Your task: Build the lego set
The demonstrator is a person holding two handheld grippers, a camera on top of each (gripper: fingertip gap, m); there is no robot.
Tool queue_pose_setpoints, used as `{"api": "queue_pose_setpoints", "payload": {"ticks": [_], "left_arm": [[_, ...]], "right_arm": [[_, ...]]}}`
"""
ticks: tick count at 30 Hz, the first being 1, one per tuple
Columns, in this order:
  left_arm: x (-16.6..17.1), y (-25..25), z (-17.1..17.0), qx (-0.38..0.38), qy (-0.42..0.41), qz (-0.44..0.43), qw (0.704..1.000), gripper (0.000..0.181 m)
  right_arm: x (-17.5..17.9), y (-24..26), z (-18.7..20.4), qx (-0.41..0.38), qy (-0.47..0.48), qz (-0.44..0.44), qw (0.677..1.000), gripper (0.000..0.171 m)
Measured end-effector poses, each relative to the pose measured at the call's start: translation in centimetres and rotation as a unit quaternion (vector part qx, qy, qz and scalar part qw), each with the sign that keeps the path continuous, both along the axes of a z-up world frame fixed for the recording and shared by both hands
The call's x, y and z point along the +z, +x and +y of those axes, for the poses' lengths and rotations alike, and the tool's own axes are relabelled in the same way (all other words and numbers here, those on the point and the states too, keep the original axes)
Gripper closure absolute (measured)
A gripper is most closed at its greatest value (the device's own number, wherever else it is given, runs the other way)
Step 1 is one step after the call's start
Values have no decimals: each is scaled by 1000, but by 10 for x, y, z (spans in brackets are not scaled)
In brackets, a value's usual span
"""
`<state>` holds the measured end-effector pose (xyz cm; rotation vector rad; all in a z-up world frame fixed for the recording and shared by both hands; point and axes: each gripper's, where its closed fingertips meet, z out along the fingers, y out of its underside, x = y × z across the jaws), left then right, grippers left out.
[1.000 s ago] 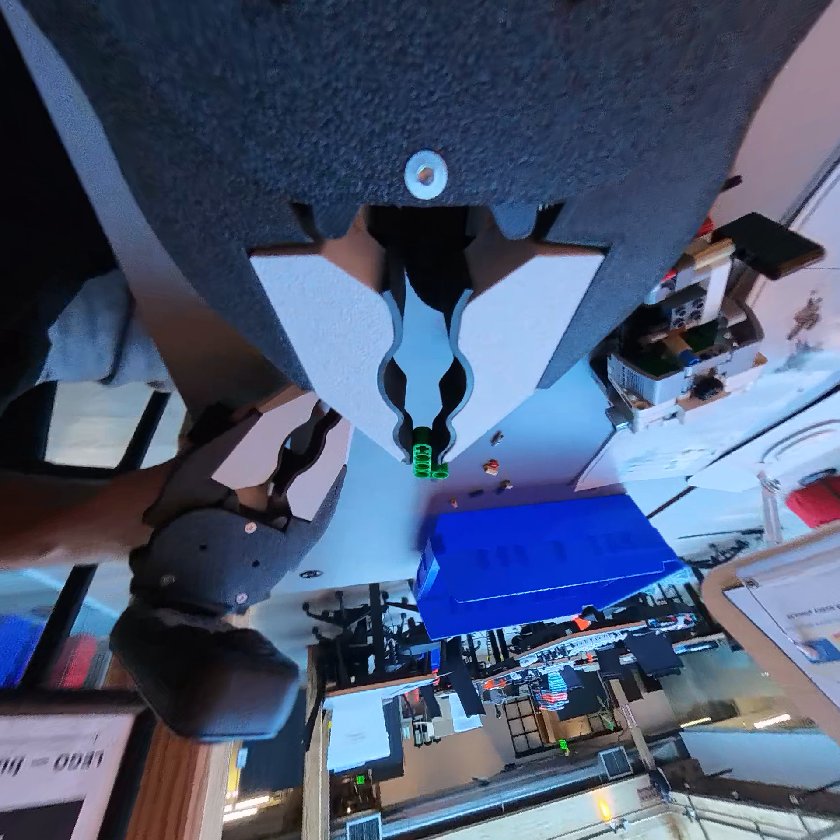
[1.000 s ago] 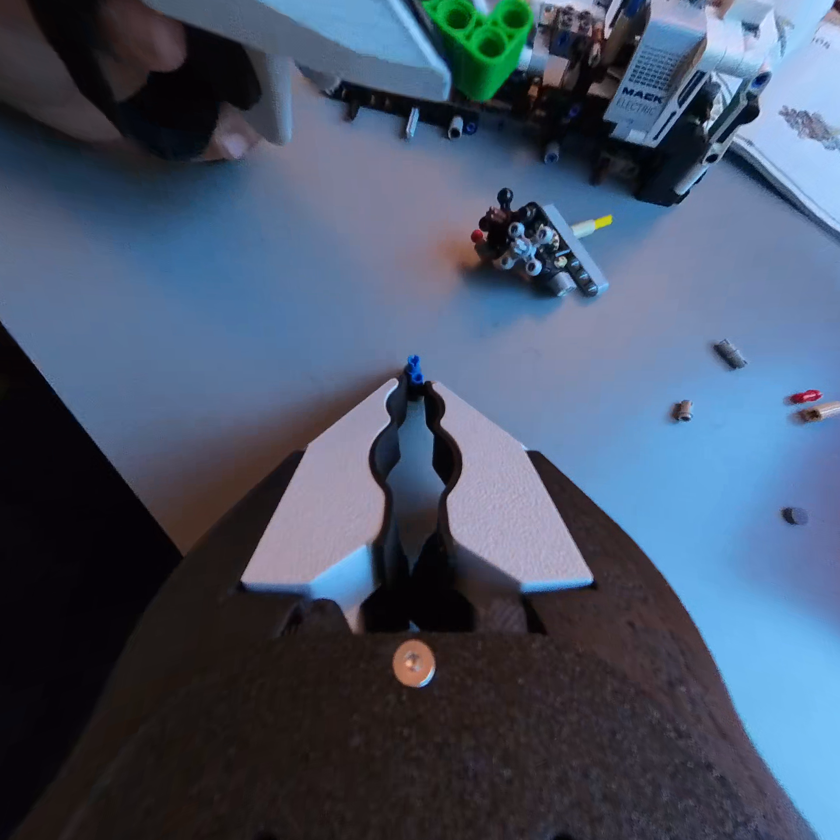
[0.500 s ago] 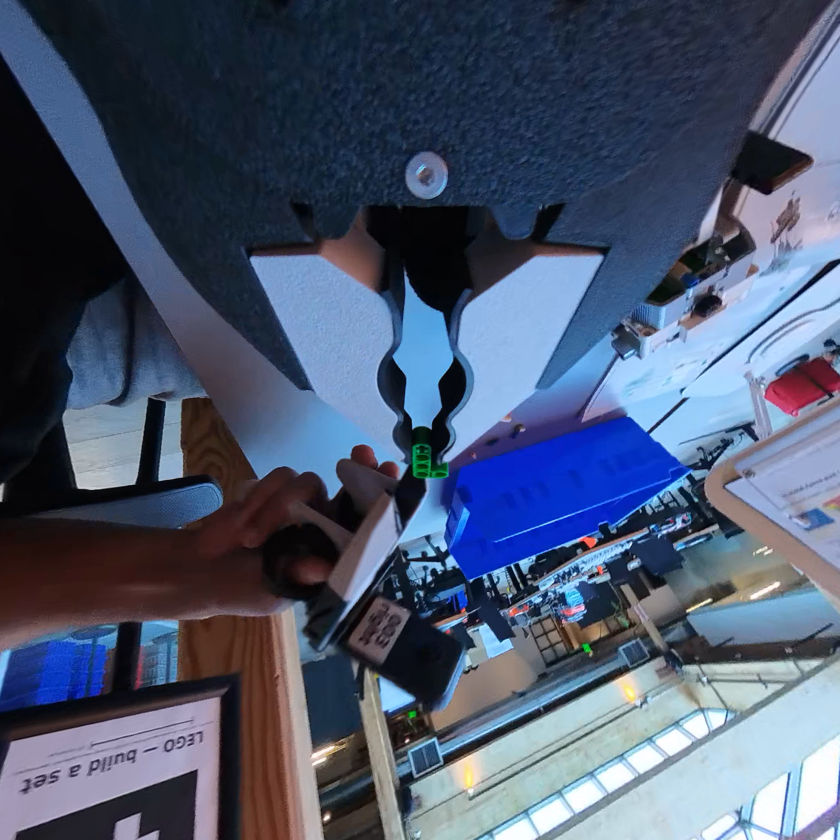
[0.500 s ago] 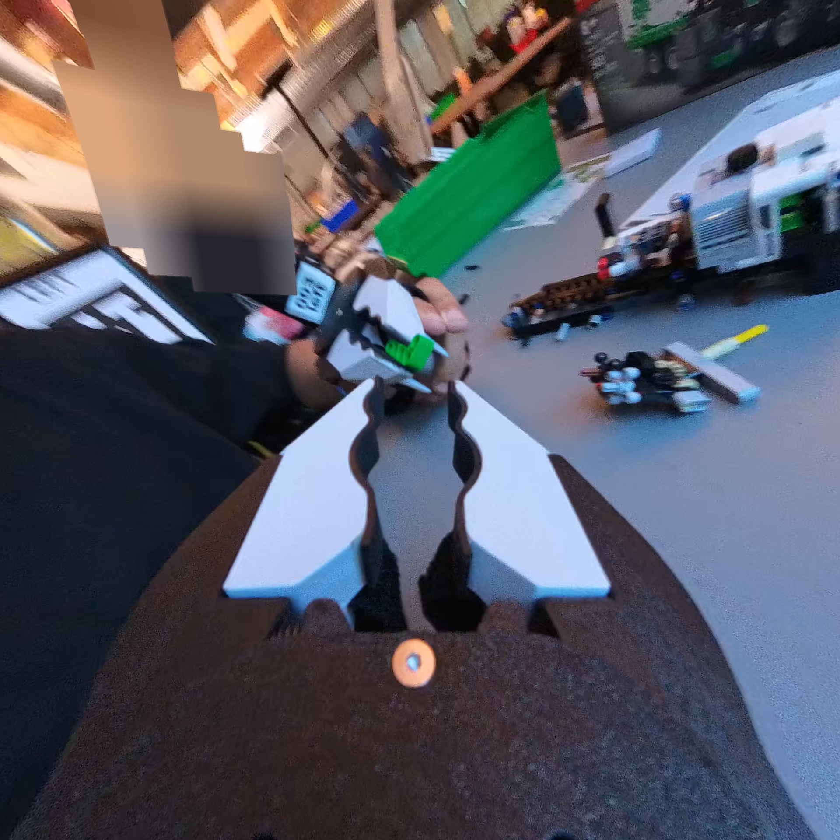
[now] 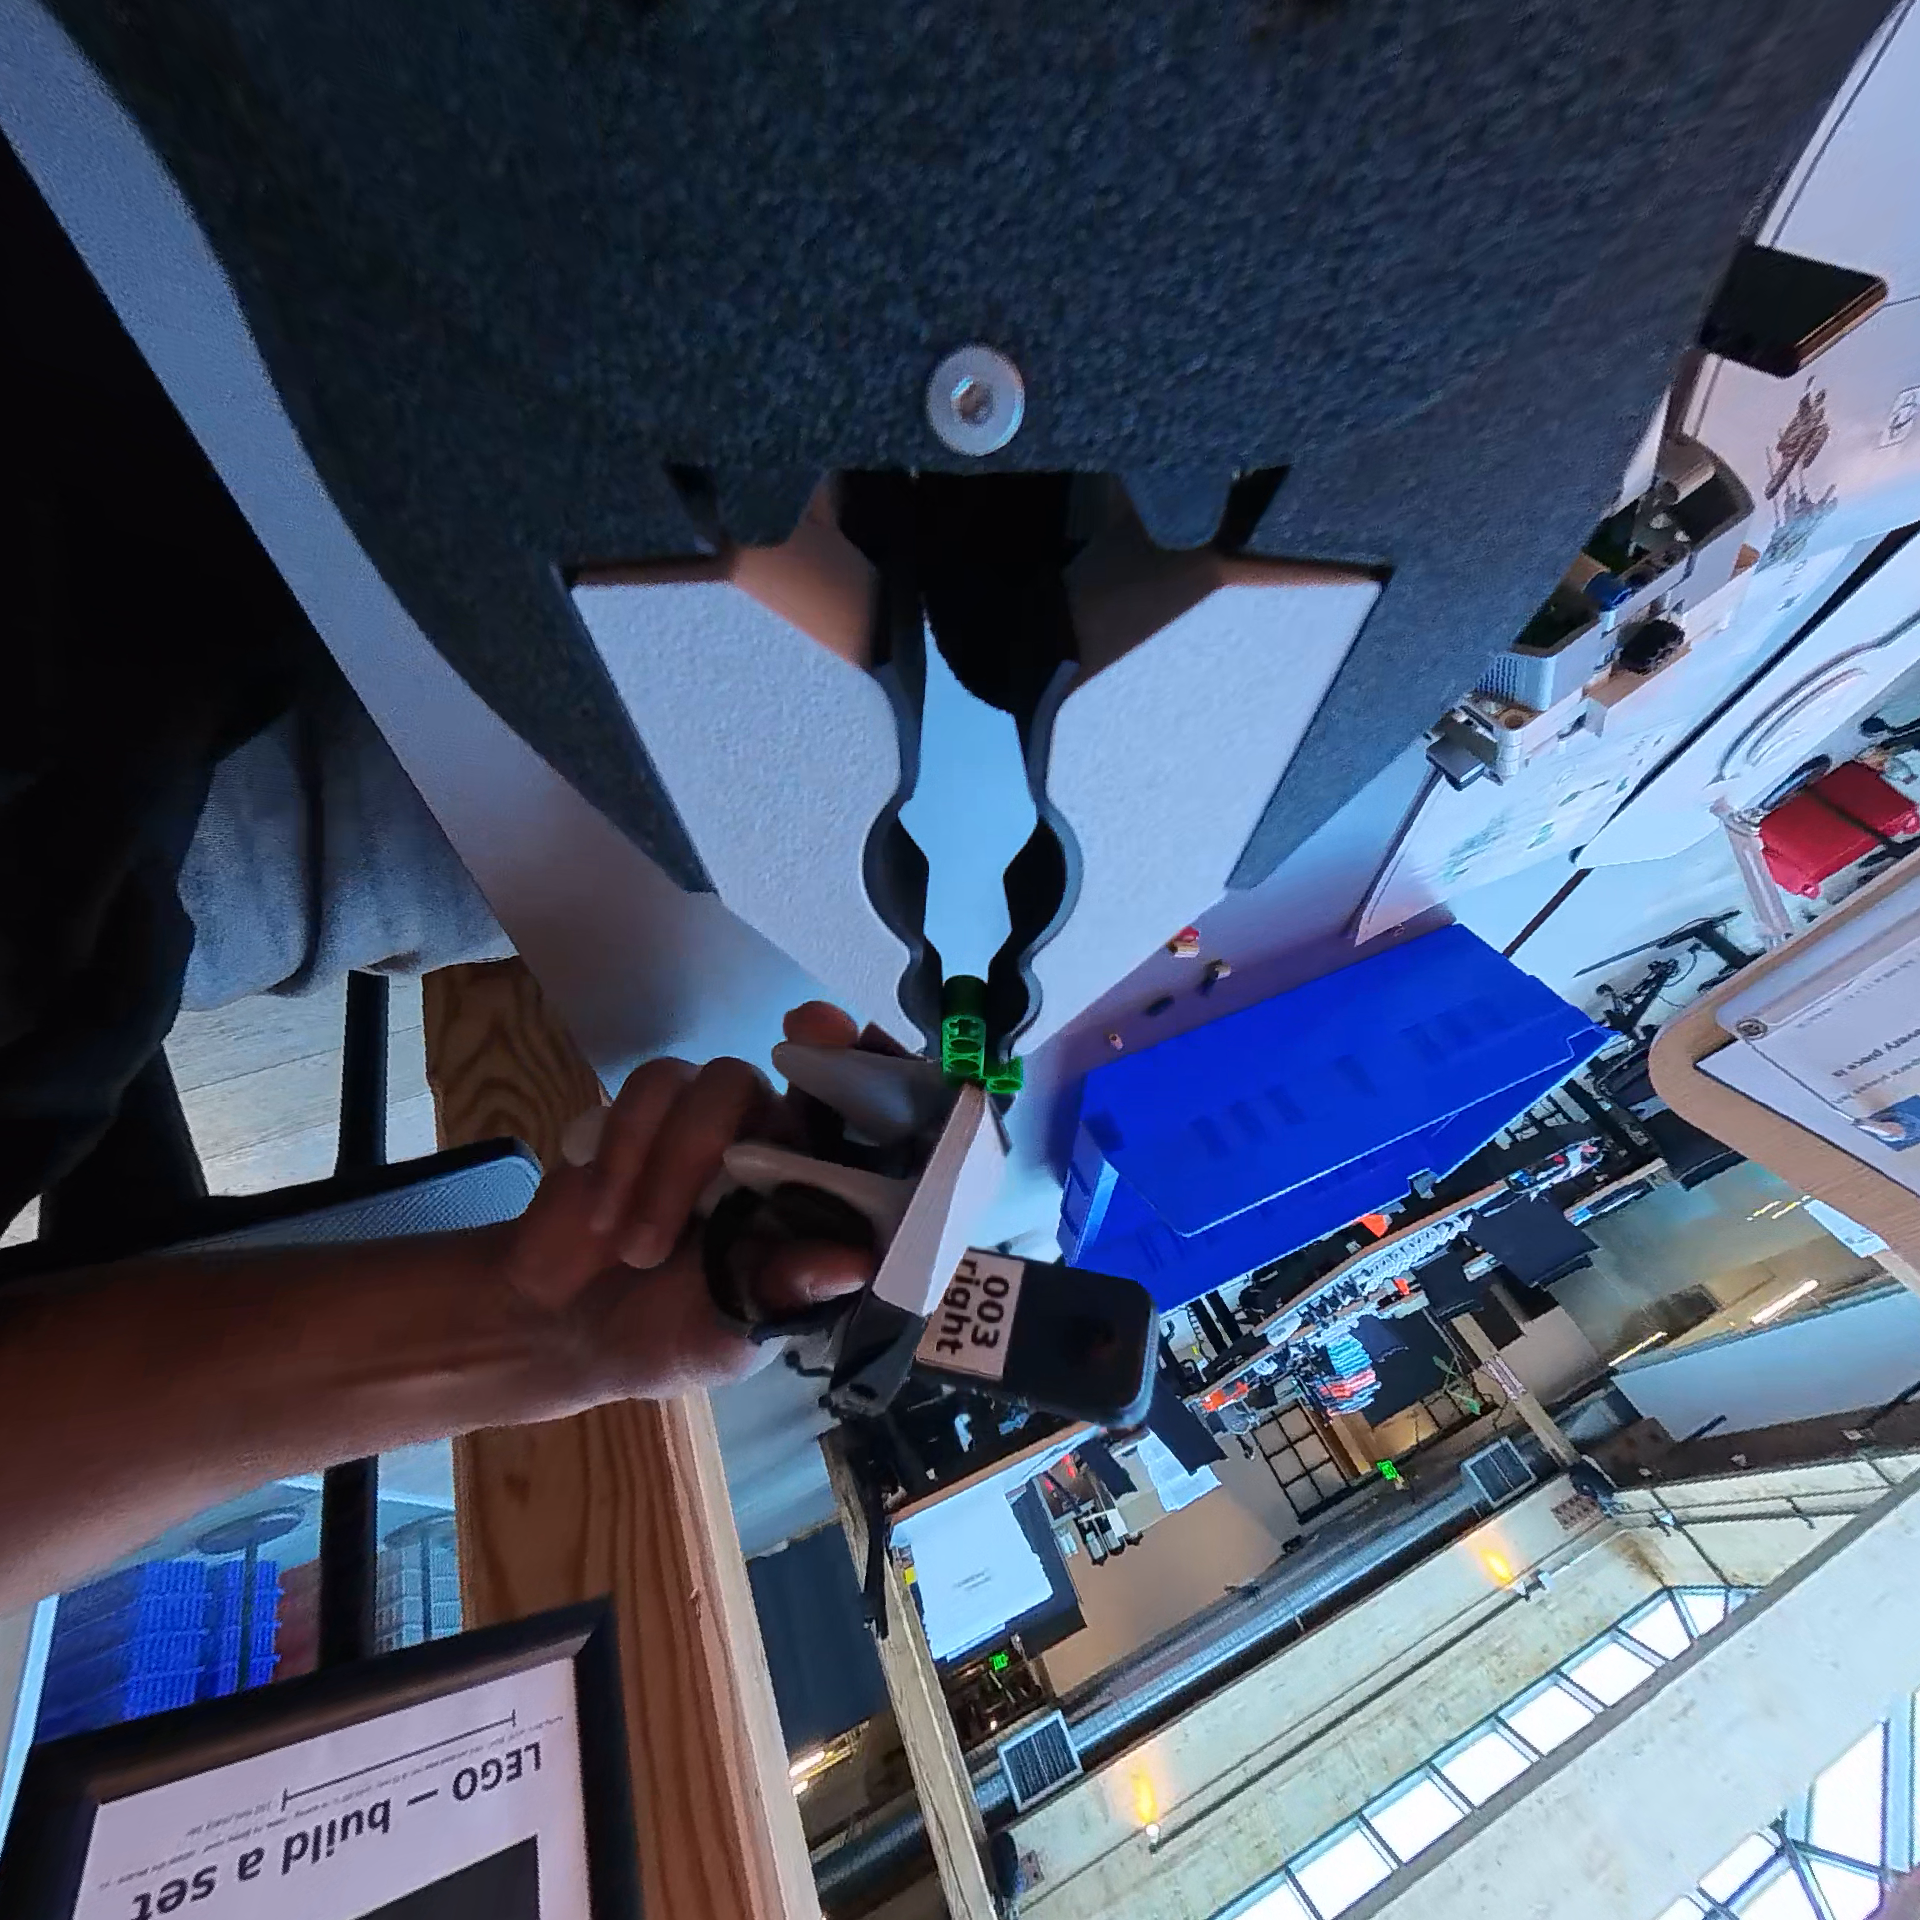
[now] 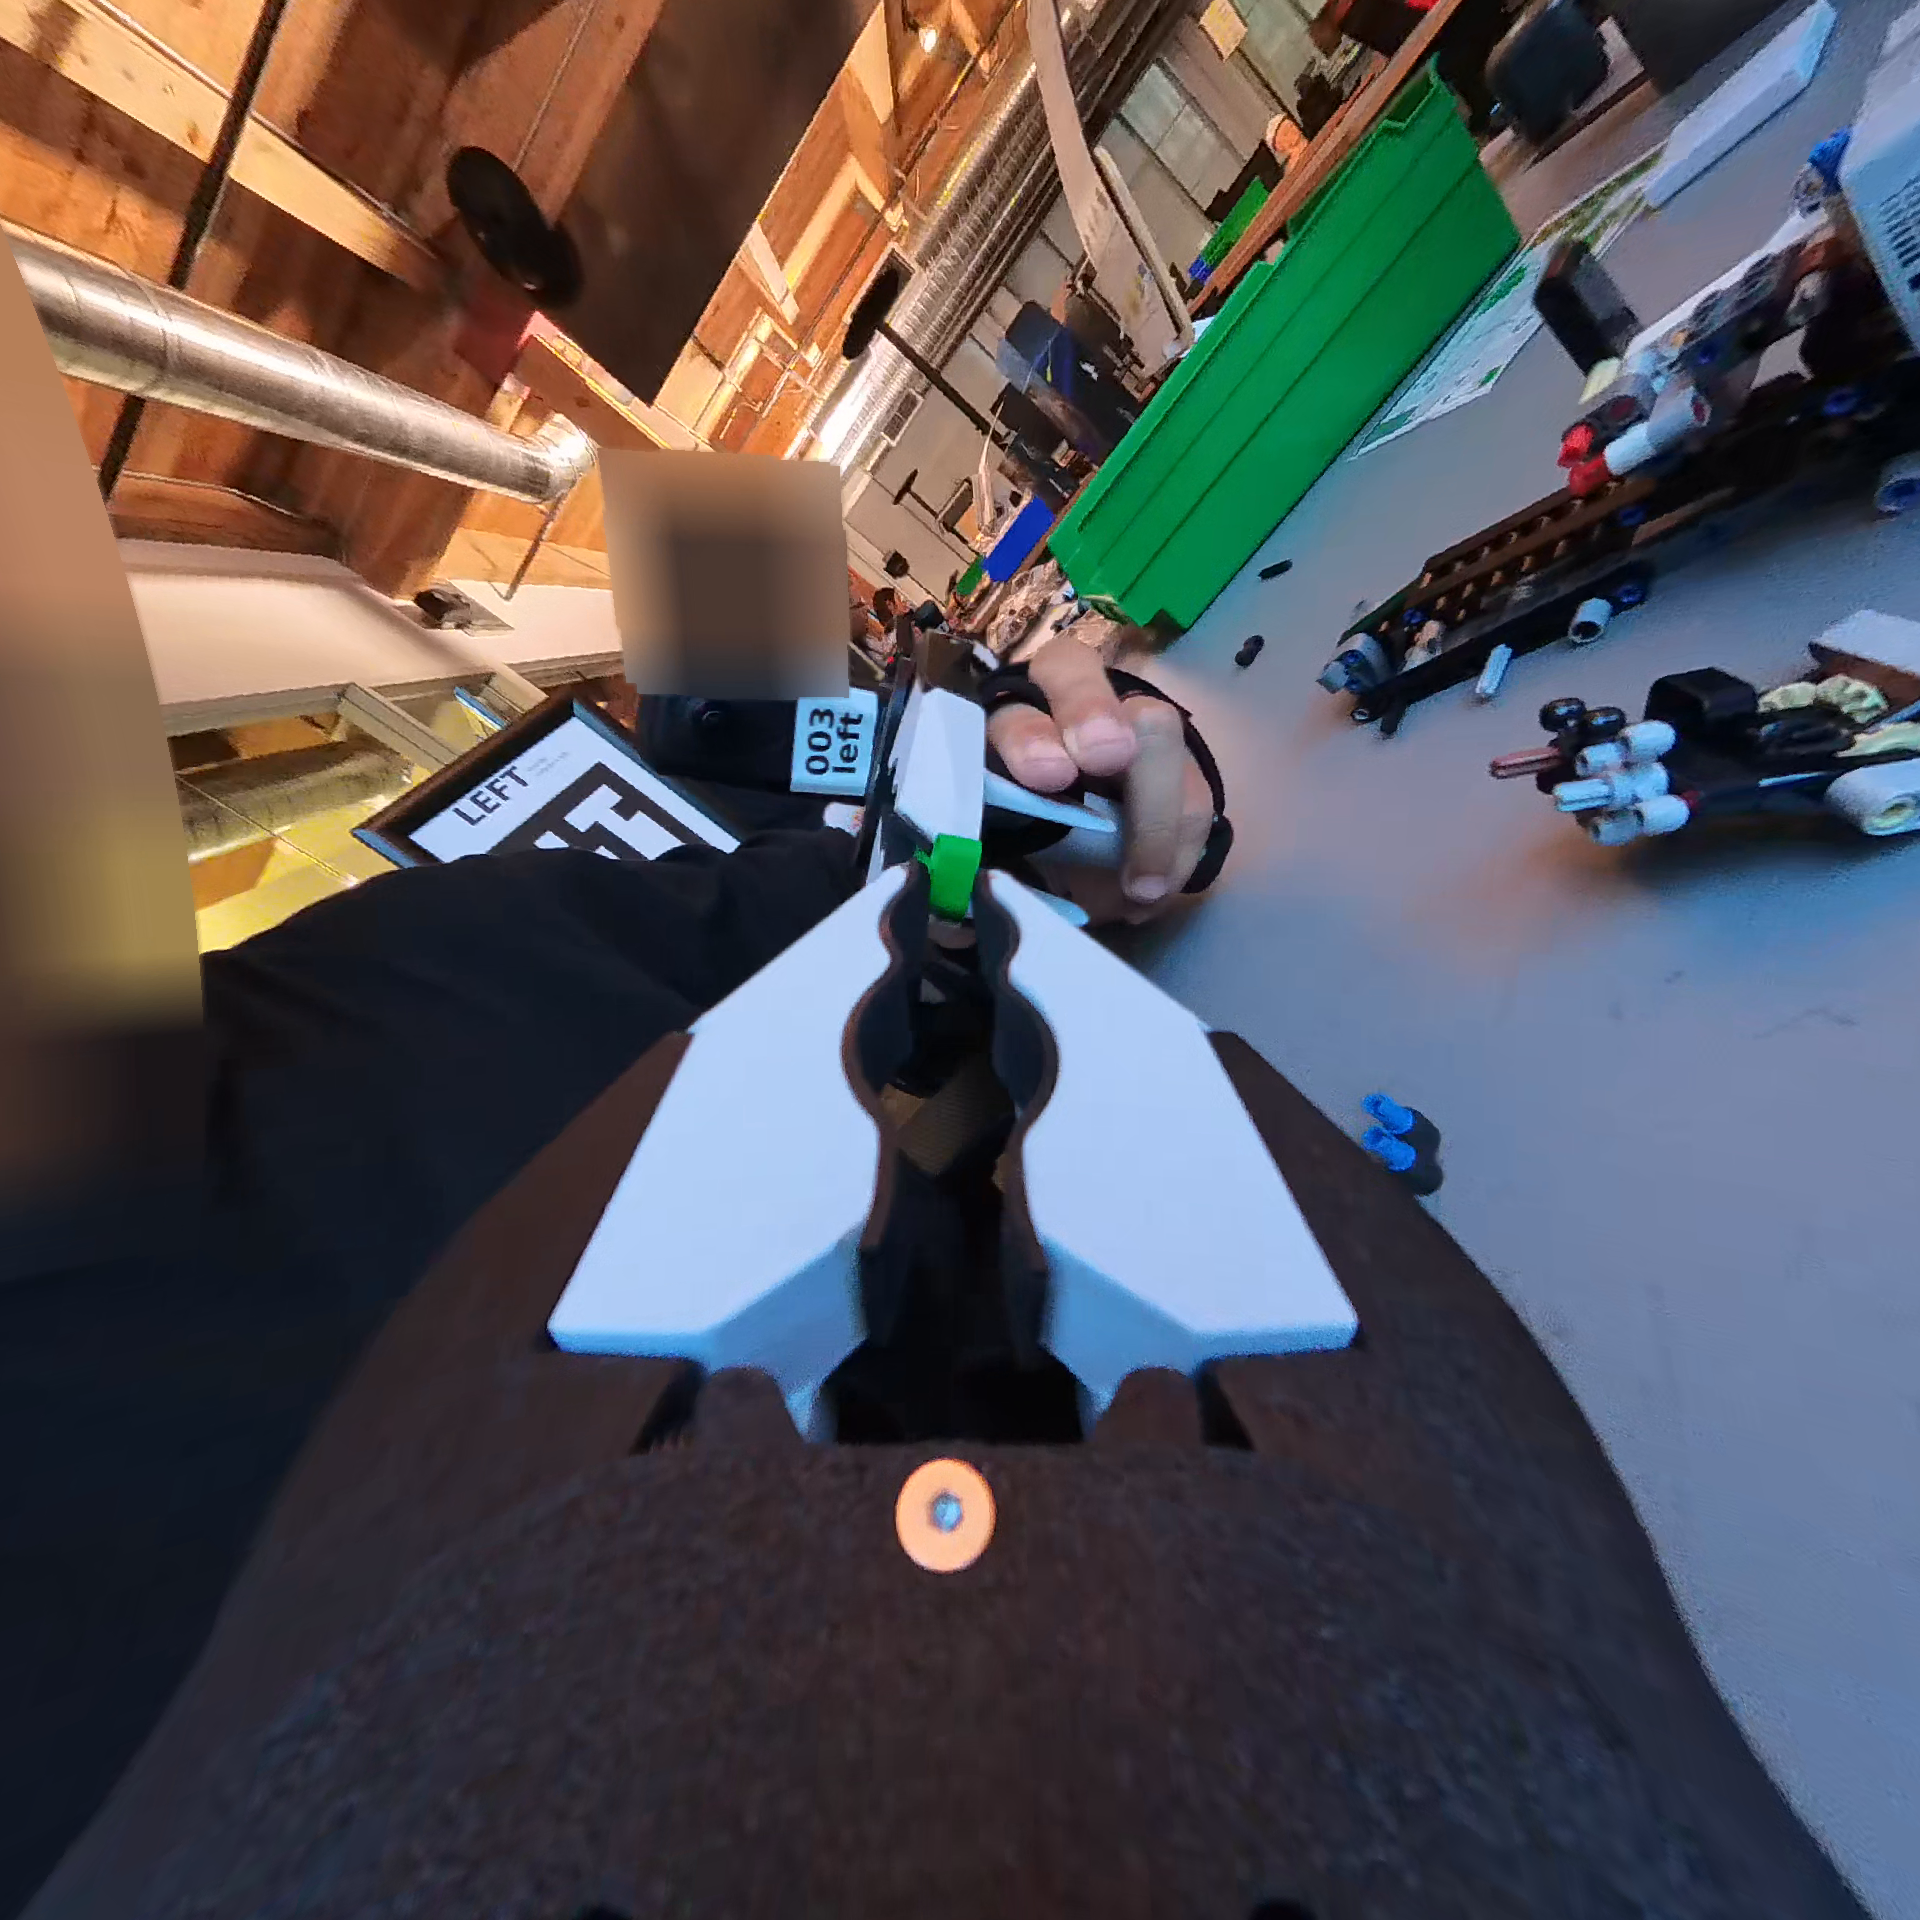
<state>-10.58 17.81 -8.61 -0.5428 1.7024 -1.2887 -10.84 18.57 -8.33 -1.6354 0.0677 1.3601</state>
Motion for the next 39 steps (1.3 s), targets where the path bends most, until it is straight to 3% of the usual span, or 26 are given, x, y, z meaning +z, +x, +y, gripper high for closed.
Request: {"api": "queue_pose_setpoints", "payload": {"ticks": [9,18,21,28,39], "left_arm": [[-1,4,9,25,5,5,1000,172],[-19,2,-4,-4,45,35,998,166],[-11,-2,-5,-5,34,13,999,176],[5,-9,-8,-30,-17,-6,999,176],[3,-5,-5,-9,8,-7,1000,176]], "right_arm": [[-13,18,-1,-23,-26,-9,999,165],[-14,5,-4,22,-46,36,998,165],[-13,0,-4,31,-46,48,997,165],[3,-8,-7,71,-23,130,989,164],[2,-5,-5,46,-9,94,994,164]]}}
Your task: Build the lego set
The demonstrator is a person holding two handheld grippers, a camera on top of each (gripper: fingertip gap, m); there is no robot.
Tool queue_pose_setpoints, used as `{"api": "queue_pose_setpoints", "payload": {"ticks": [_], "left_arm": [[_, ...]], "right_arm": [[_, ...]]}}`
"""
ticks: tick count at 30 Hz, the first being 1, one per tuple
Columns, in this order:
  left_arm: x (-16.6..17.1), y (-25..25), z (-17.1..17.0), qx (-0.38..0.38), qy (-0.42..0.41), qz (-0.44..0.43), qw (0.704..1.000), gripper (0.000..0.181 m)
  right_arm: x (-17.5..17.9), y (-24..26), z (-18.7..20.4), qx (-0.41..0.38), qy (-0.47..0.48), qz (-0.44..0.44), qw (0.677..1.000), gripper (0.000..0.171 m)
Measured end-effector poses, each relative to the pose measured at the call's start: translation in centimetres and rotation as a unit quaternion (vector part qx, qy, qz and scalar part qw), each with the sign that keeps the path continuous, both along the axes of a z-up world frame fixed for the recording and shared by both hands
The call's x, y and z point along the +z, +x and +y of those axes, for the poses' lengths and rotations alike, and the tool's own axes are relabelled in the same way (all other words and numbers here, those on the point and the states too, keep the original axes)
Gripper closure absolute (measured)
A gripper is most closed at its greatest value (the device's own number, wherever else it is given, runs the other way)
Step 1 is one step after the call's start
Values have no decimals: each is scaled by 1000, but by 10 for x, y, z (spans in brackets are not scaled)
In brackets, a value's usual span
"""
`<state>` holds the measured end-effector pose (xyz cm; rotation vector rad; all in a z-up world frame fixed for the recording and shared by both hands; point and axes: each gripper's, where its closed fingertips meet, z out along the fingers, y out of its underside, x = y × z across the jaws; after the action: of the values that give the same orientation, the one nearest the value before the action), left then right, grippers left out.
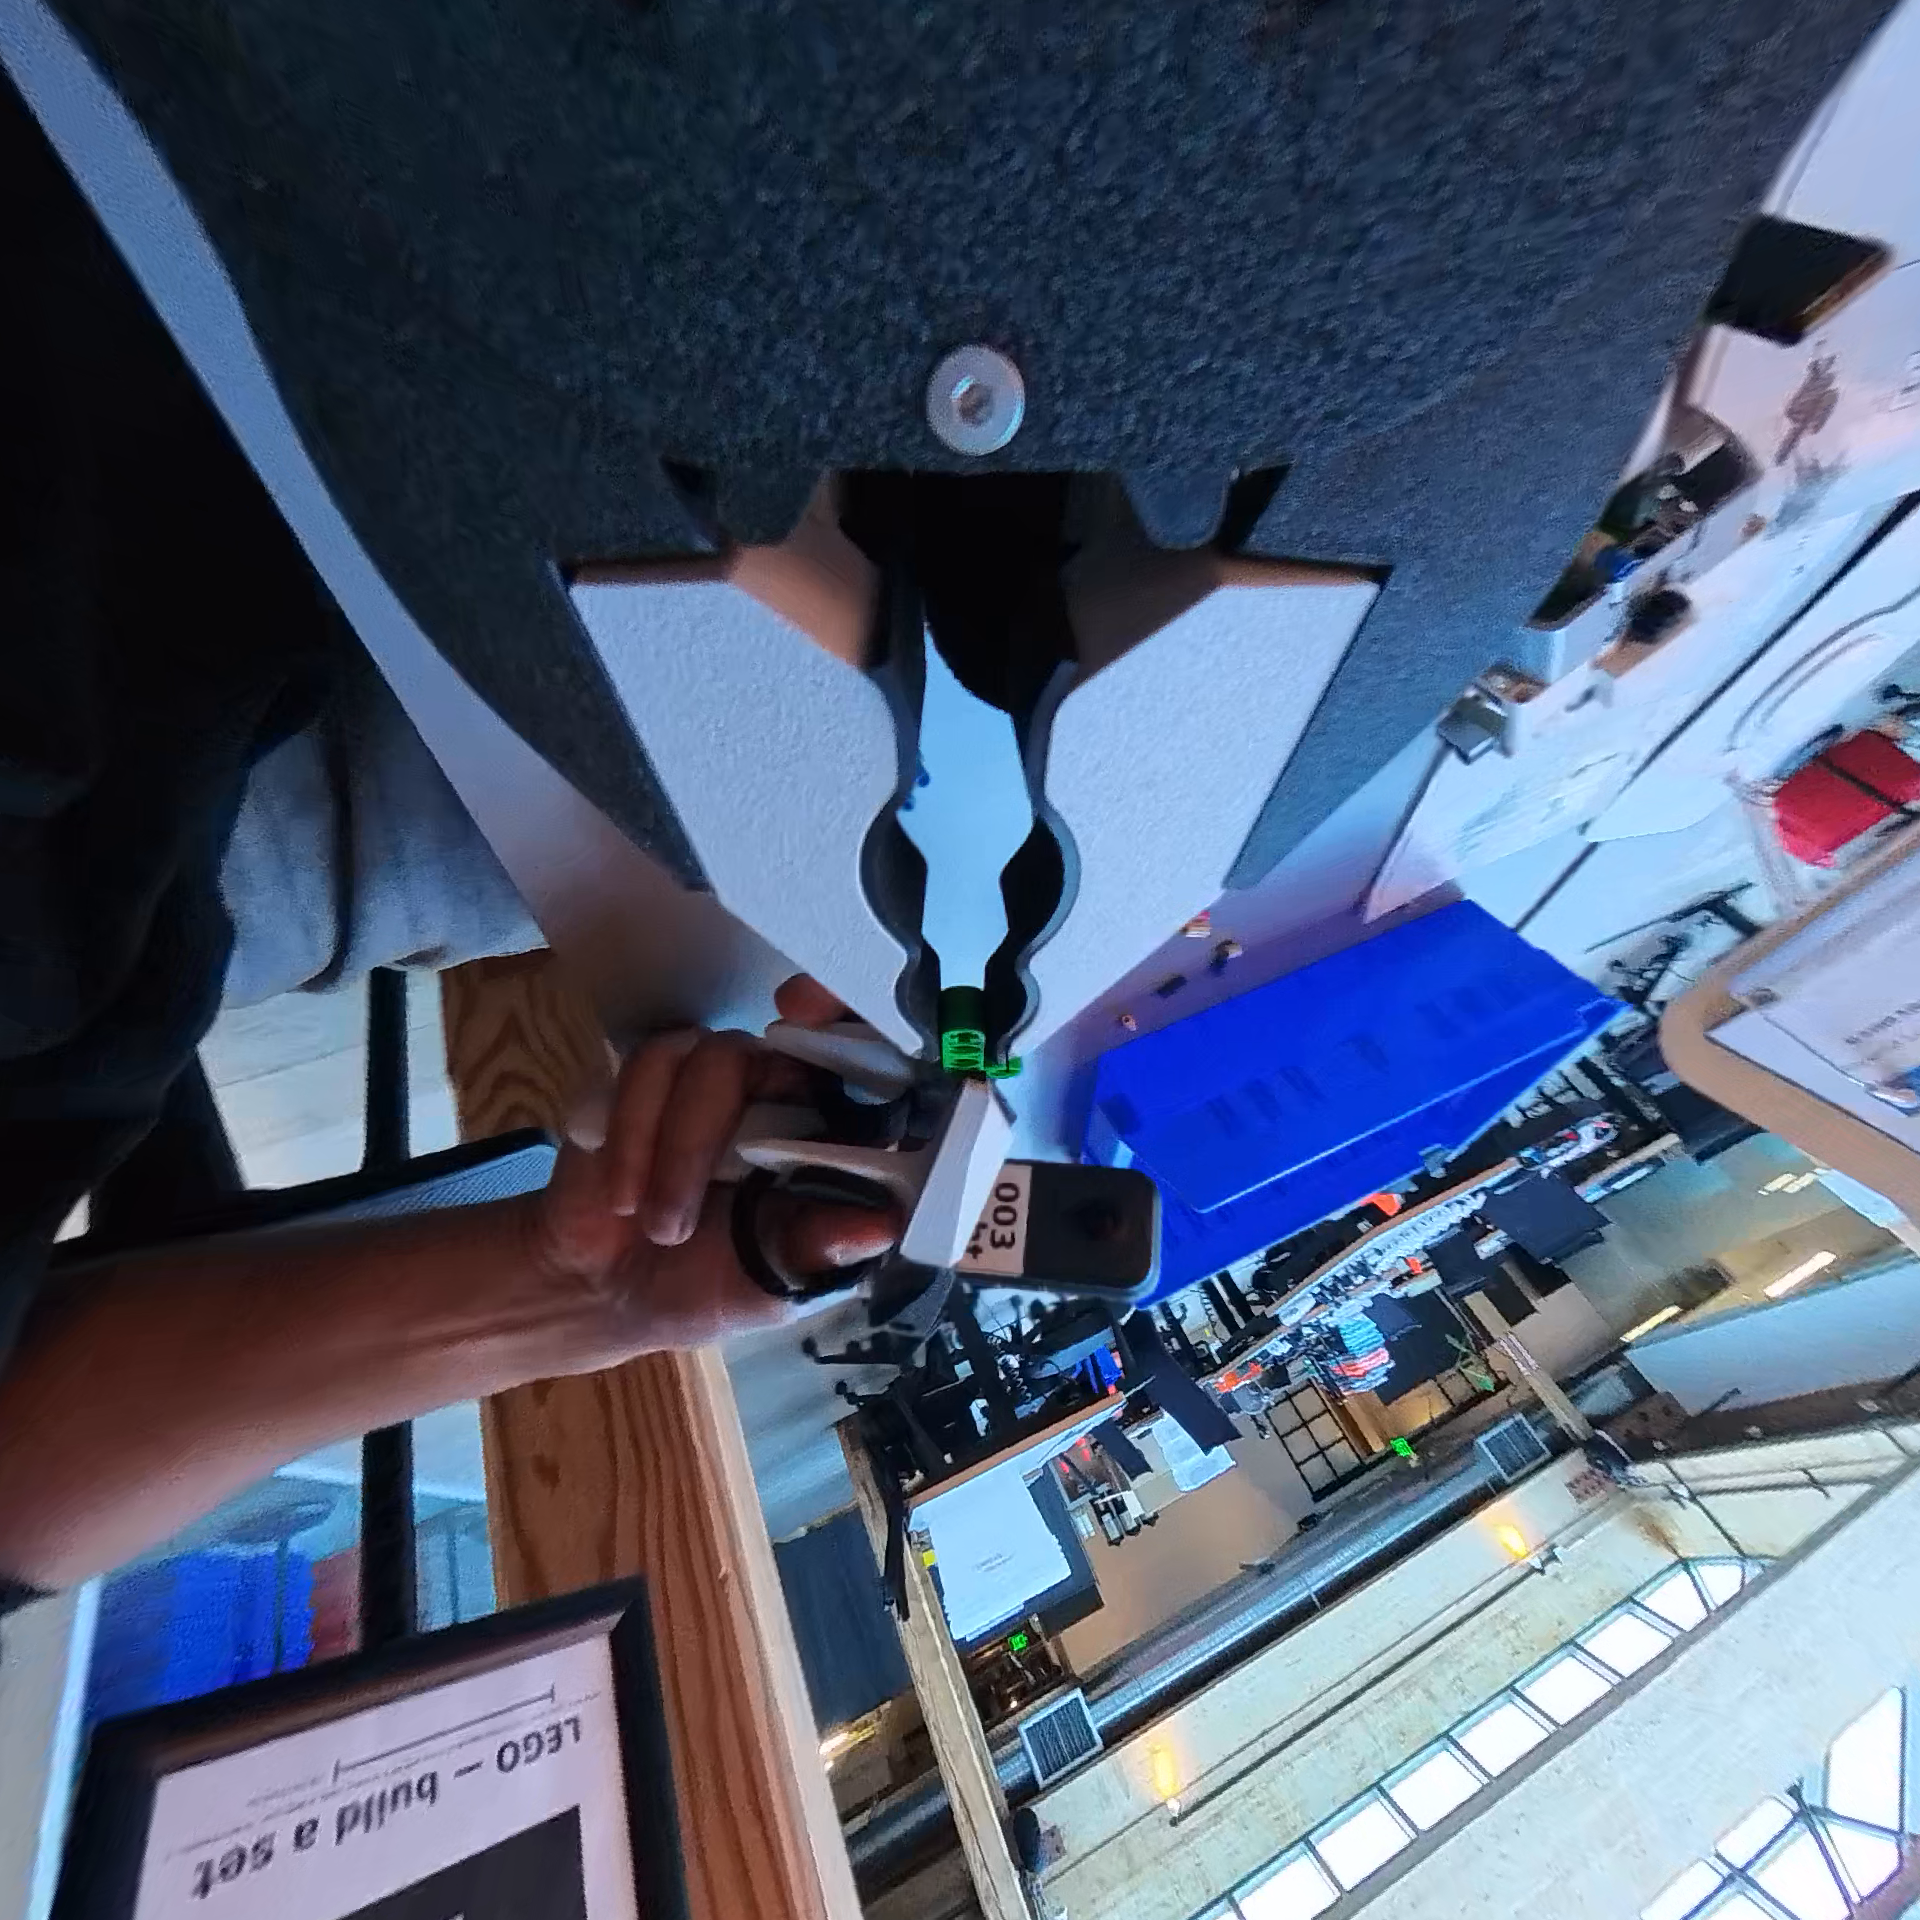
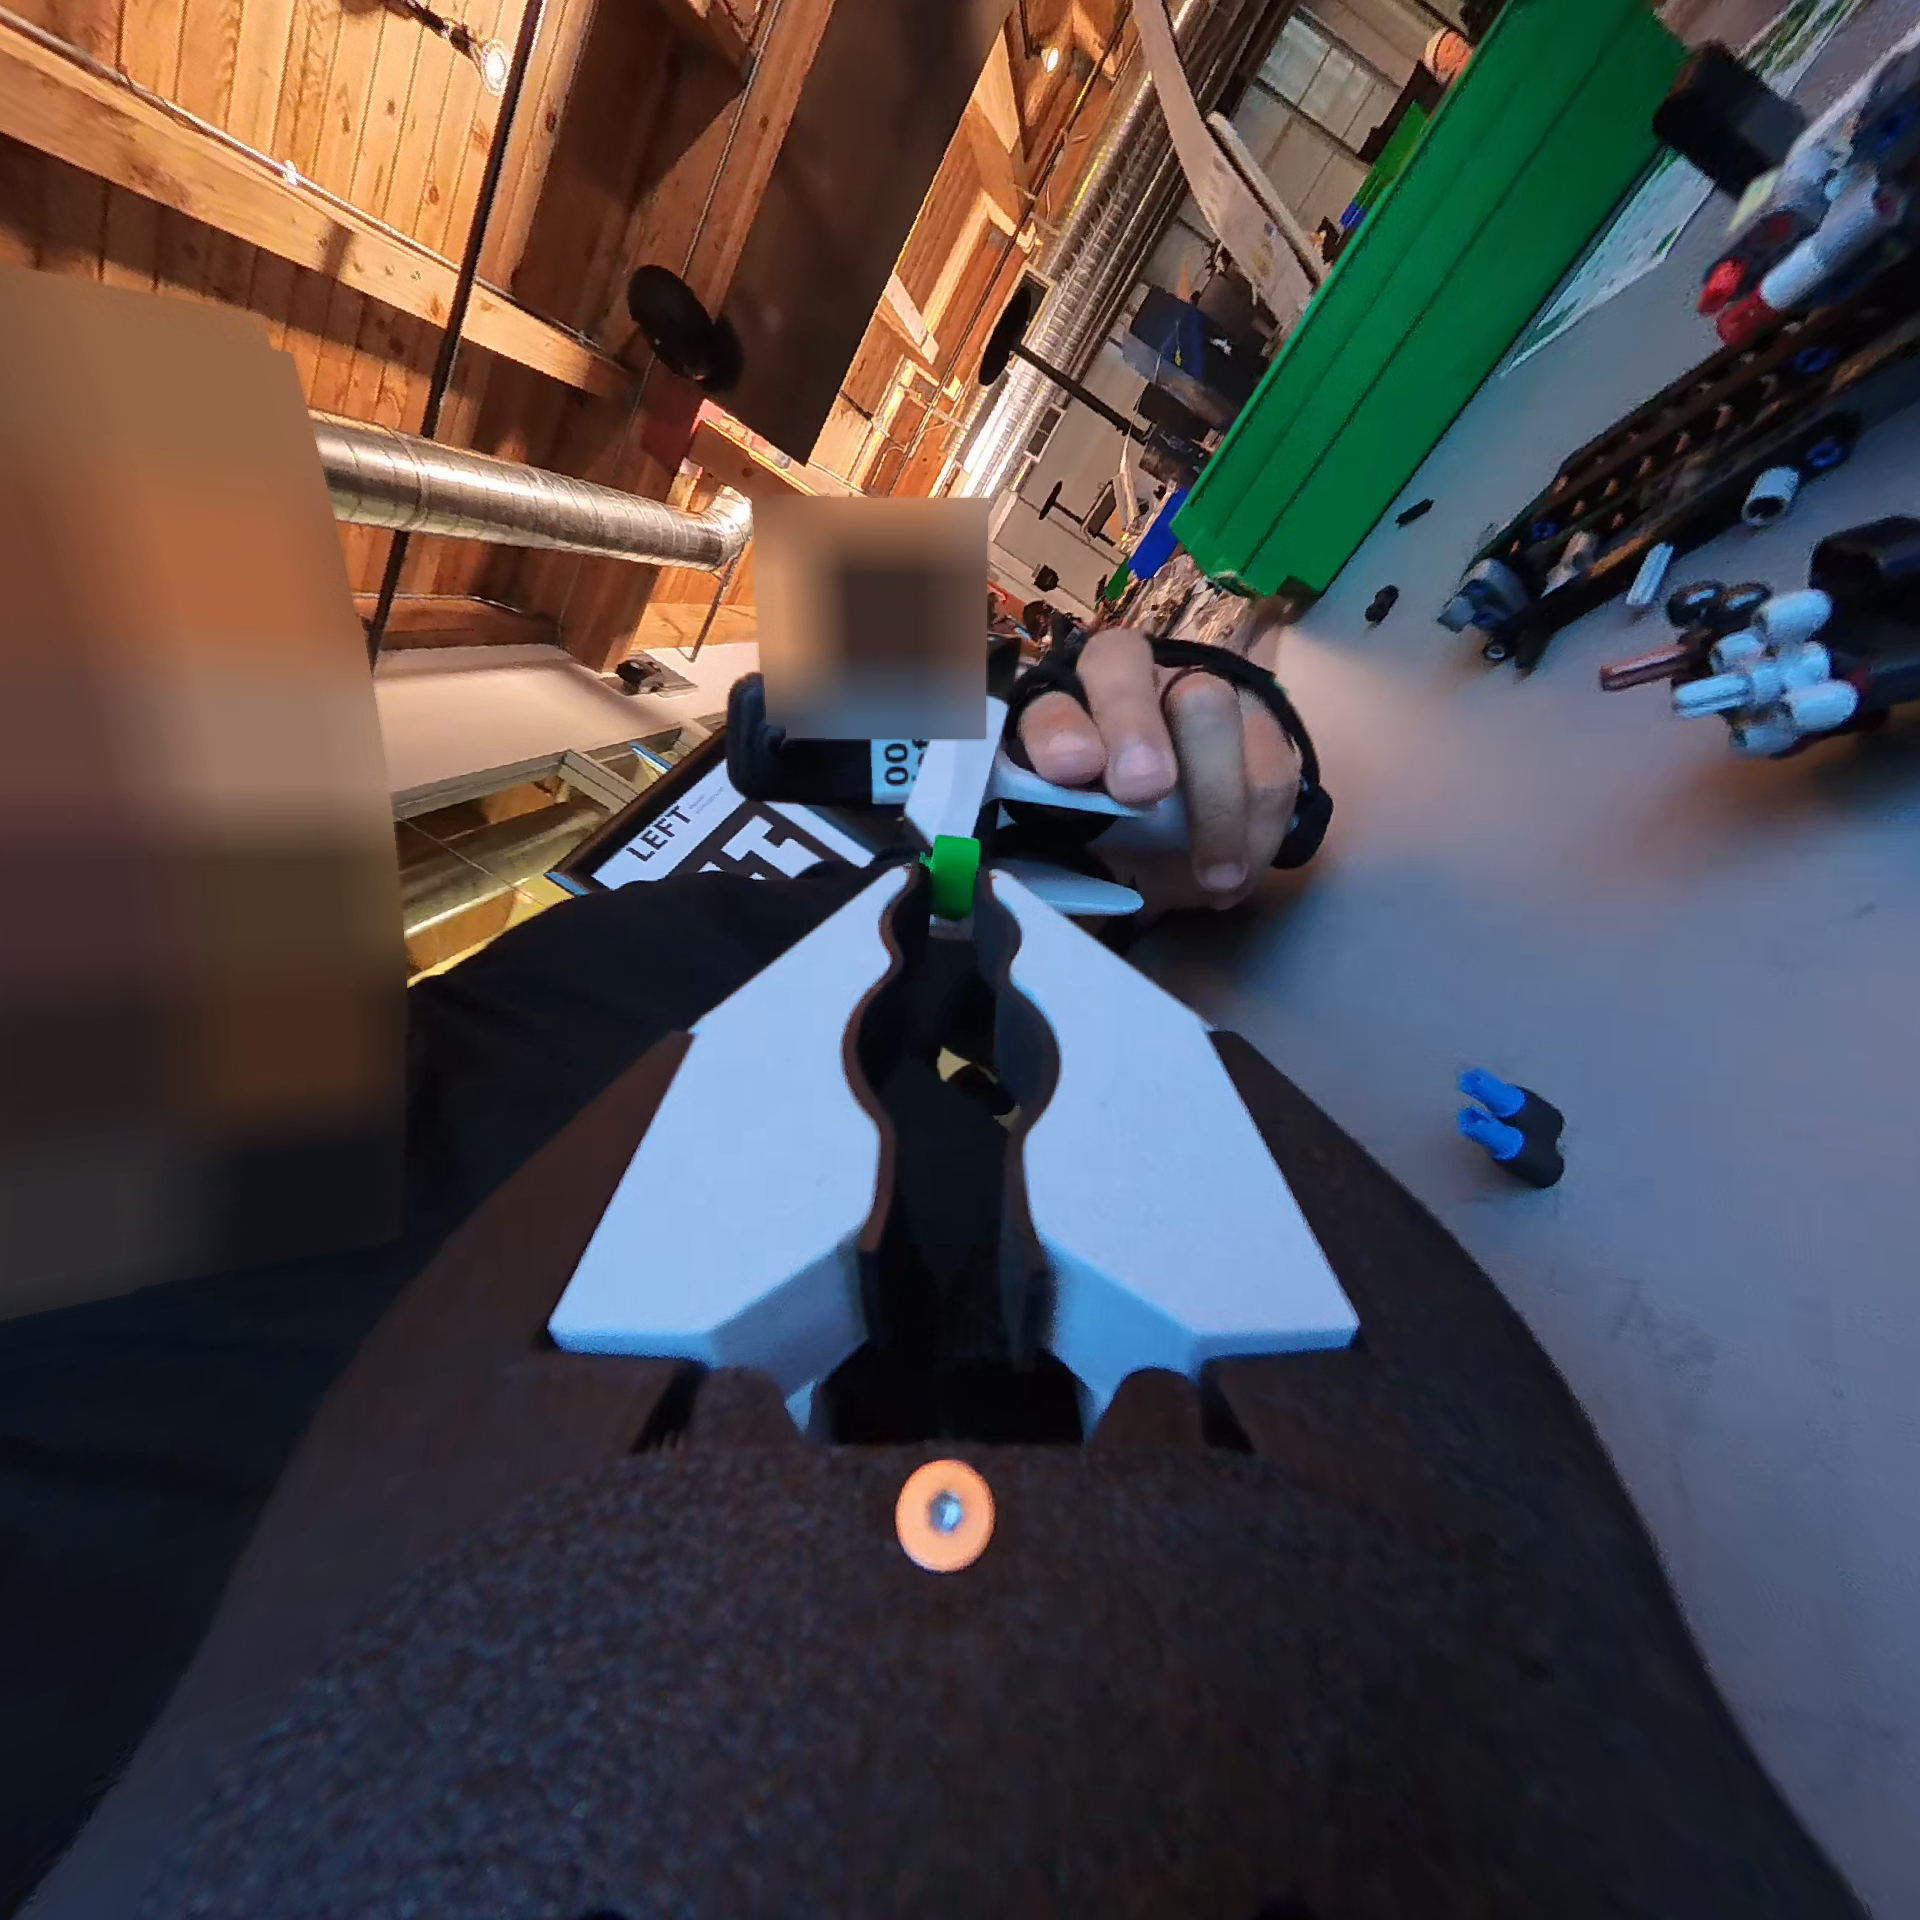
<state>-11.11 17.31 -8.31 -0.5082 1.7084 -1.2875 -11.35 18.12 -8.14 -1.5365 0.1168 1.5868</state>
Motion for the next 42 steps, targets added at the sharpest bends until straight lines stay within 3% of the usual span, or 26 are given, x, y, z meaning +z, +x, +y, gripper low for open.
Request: {"api": "queue_pose_setpoints", "payload": {"ticks": [3,6,9,12,17,42], "left_arm": [[2,-2,-2,-18,-26,11,999,176],[-1,0,-1,0,1,1,1000,175],[-1,2,0,23,21,-18,999,154],[-6,4,-1,19,14,3,1000,148],[-8,0,-5,1,14,5,1000,168],[-7,-1,-5,6,31,-5,999,168]], "right_arm": [[2,-1,-1,2,6,-8,1000,164],[0,1,-1,-3,0,-20,1000,165],[-1,1,-2,3,-2,-20,1000,165],[-4,-5,-2,12,-4,-24,1000,165],[-5,-12,-3,30,-8,-20,999,164],[-7,-8,-6,38,-15,-27,999,165]]}}
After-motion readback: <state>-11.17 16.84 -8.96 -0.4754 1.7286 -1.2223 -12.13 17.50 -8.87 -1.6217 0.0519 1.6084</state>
